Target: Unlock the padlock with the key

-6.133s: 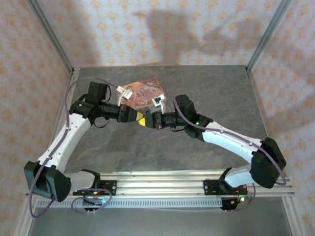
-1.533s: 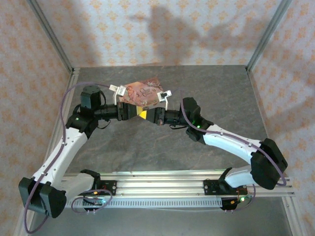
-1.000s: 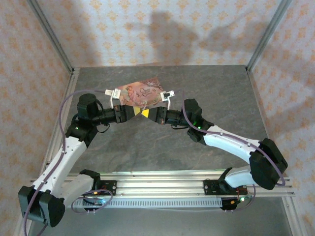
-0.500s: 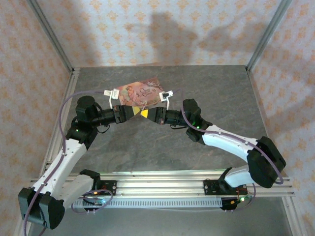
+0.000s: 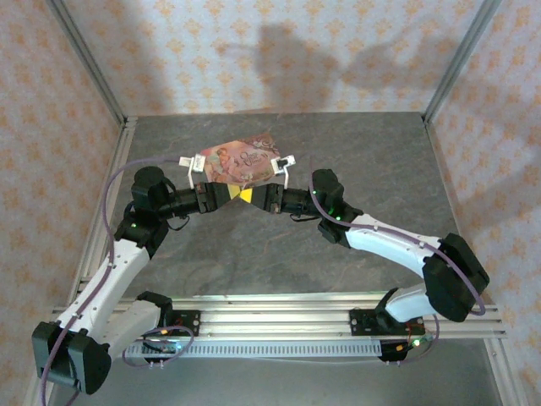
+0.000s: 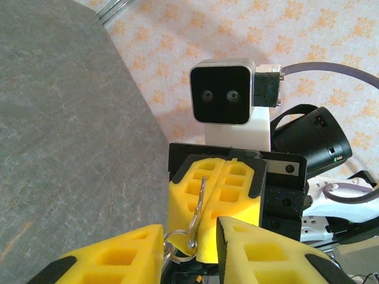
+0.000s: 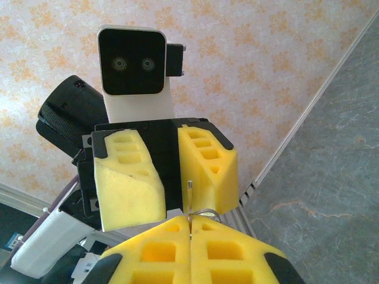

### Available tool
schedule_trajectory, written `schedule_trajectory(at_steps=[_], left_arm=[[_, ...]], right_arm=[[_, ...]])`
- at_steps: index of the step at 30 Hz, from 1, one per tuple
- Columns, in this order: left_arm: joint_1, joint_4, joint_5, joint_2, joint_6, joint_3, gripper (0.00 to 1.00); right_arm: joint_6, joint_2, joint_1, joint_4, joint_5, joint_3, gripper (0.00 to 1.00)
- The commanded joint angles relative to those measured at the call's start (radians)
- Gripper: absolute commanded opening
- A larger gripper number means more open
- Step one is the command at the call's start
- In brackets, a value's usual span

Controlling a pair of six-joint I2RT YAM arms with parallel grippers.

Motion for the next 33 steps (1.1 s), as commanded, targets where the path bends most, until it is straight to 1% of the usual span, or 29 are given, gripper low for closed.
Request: schedule_trajectory(at_steps=[1, 8, 9, 12, 15, 18, 19, 20, 21, 22, 24, 26, 29, 31, 33], left_arm=[[-0.012, 0.041, 0.009, 0.0, 0.002, -0.006, 0.28], [-0.028, 0.043, 0.032, 0.009, 0.007, -0.002, 0.18], [-0.031, 0.043, 0.034, 0.009, 0.011, -0.002, 0.15], [-0.033, 0.03, 0.034, 0.007, 0.035, 0.004, 0.0], [-0.032, 0.0, 0.026, 0.002, 0.07, 0.012, 0.0], [-0.03, -0.035, 0.007, -0.004, 0.105, 0.015, 0.0], [-0.03, -0.049, -0.004, -0.006, 0.119, 0.017, 0.0], [-0.031, -0.072, -0.02, -0.009, 0.138, 0.021, 0.0], [-0.032, -0.107, -0.043, -0.014, 0.169, 0.029, 0.0], [-0.031, -0.153, -0.064, -0.02, 0.205, 0.04, 0.0], [-0.031, -0.213, -0.106, -0.038, 0.276, 0.051, 0.0], [-0.03, -0.239, -0.129, -0.054, 0.316, 0.051, 0.0], [-0.03, -0.241, -0.111, -0.055, 0.341, 0.052, 0.0], [-0.029, -0.221, -0.091, -0.05, 0.329, 0.054, 0.0], [-0.029, -0.165, -0.068, -0.05, 0.295, 0.052, 0.0]], right_arm=[[0.002, 0.014, 0.009, 0.056, -0.03, 0.043, 0.0], [0.003, 0.037, 0.014, 0.057, -0.046, 0.066, 0.0], [0.004, 0.042, 0.015, 0.056, -0.05, 0.07, 0.0], [0.006, 0.051, 0.017, 0.054, -0.052, 0.074, 0.0], [-0.001, 0.051, 0.018, 0.027, -0.035, 0.074, 0.0], [-0.036, 0.034, 0.017, -0.065, 0.011, 0.081, 0.01], [-0.051, 0.022, 0.016, -0.111, 0.04, 0.084, 0.08], [-0.076, 0.008, 0.017, -0.165, 0.076, 0.086, 0.22], [-0.097, -0.009, 0.015, -0.204, 0.099, 0.085, 0.27], [-0.122, -0.031, 0.014, -0.257, 0.124, 0.087, 0.36], [-0.157, -0.07, -0.001, -0.344, 0.145, 0.095, 0.46], [-0.181, -0.114, -0.029, -0.419, 0.141, 0.105, 0.51], [-0.207, -0.177, -0.066, -0.5, 0.129, 0.123, 0.56], [-0.236, -0.193, -0.072, -0.56, 0.125, 0.154, 0.58], [-0.241, -0.183, -0.073, -0.581, 0.088, 0.187, 0.58]])
